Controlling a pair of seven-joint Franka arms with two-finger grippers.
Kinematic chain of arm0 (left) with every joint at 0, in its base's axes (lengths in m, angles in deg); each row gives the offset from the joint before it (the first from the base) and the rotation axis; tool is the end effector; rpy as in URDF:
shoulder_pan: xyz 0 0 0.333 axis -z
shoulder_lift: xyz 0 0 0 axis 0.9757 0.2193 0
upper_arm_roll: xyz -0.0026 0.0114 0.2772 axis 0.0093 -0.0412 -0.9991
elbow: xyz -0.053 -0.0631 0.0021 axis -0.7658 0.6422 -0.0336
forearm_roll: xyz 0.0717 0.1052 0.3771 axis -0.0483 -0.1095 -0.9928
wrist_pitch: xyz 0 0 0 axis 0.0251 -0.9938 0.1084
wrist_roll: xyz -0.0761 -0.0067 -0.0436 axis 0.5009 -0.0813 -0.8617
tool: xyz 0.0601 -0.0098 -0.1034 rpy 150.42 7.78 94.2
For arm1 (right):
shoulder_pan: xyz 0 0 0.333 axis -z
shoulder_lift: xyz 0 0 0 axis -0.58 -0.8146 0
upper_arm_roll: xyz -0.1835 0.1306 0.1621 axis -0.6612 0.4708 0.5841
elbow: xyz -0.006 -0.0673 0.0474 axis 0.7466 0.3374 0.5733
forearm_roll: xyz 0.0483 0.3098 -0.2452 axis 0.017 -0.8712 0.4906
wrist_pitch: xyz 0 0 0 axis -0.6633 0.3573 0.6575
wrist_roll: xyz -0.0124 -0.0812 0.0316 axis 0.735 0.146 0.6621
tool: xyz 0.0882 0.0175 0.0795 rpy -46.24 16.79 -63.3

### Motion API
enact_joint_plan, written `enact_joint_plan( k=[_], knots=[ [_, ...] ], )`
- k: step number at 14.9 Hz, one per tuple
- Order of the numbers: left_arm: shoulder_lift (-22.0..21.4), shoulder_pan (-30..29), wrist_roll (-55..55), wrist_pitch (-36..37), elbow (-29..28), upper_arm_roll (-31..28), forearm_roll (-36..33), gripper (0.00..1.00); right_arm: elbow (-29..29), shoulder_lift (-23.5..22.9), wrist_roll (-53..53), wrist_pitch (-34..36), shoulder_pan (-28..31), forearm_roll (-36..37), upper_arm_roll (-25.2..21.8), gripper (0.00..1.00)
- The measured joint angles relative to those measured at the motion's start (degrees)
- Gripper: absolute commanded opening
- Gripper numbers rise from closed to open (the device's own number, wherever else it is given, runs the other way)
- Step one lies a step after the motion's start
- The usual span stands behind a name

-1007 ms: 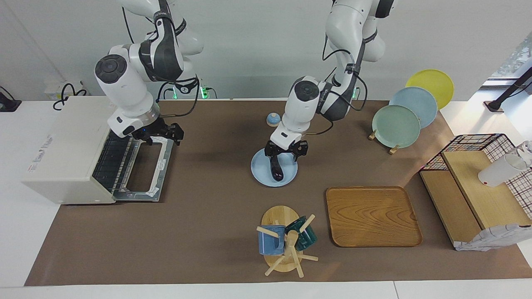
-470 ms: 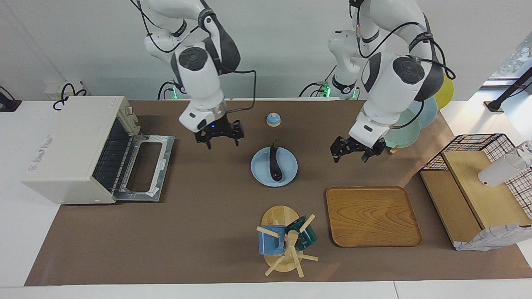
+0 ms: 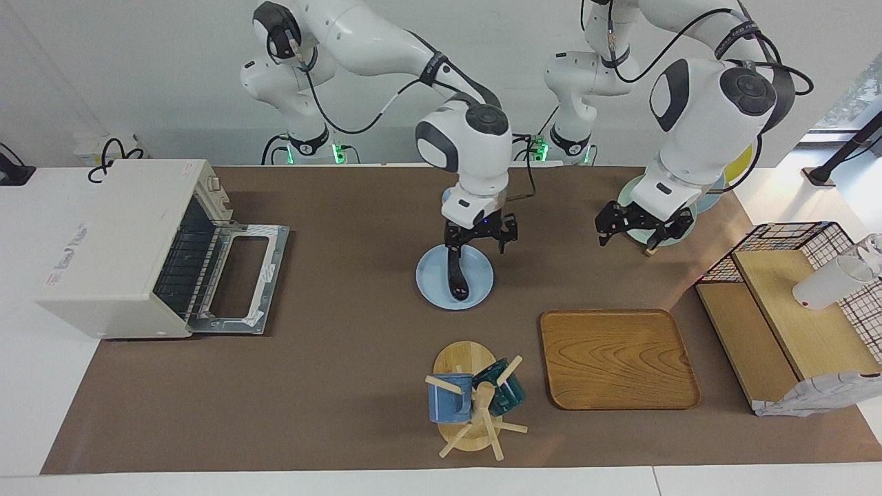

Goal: Put eggplant into oven
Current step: 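Grasp the eggplant on the blue plate with the right gripper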

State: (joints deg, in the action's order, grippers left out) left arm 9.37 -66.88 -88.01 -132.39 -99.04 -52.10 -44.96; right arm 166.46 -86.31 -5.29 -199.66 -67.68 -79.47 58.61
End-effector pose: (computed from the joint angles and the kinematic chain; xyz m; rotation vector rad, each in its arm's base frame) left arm 0.5863 -0.1208 0.4843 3.0700 -0.2476 -0.0453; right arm 0.5127 0.4806 0.3239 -3.0799 -0.0650 -0.1613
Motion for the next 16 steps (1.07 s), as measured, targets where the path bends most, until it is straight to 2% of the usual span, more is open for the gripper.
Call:
enact_joint_plan(
  k=[4, 7, 9, 10, 12, 13, 16],
  knots=[
    [-4.28, -1.16, 0.26, 1.63, -4.01, 0.04, -0.07, 1.00, 0.31, -3.31, 0.86, -5.52, -0.20, 0.25, -0.39, 1.00],
    [-6.29, -1.66, 0.26, 2.87, -5.15, 0.06, -0.08, 1.00, 2.83, -3.39, 0.86, -8.02, -0.18, 0.25, -0.50, 0.78],
    [-6.89, -1.75, 0.27, 3.52, -5.35, 0.08, -0.08, 1.00, 5.27, -3.41, 0.86, -9.82, -0.39, 0.25, -0.50, 0.70],
    [-6.98, -1.82, 0.27, 3.66, -5.35, 0.08, -0.09, 1.00, 5.94, -3.41, 0.86, -10.06, -0.40, 0.25, -0.47, 0.56],
    [-7.09, -1.93, 0.27, 3.69, -5.36, 0.08, -0.10, 1.00, 6.46, -3.38, 0.86, -10.08, -0.40, 0.25, -0.47, 0.15],
    [-7.15, -1.94, 0.27, 3.75, -5.35, 0.08, -0.11, 1.00, 6.58, -3.35, 0.86, -10.07, -0.40, 0.25, -0.47, 0.00],
    [-7.40, -2.09, 0.27, 4.81, -5.13, 0.09, -0.47, 1.00, 6.74, -3.17, 0.86, -9.01, -0.69, 0.31, -0.32, 0.00]
  ],
)
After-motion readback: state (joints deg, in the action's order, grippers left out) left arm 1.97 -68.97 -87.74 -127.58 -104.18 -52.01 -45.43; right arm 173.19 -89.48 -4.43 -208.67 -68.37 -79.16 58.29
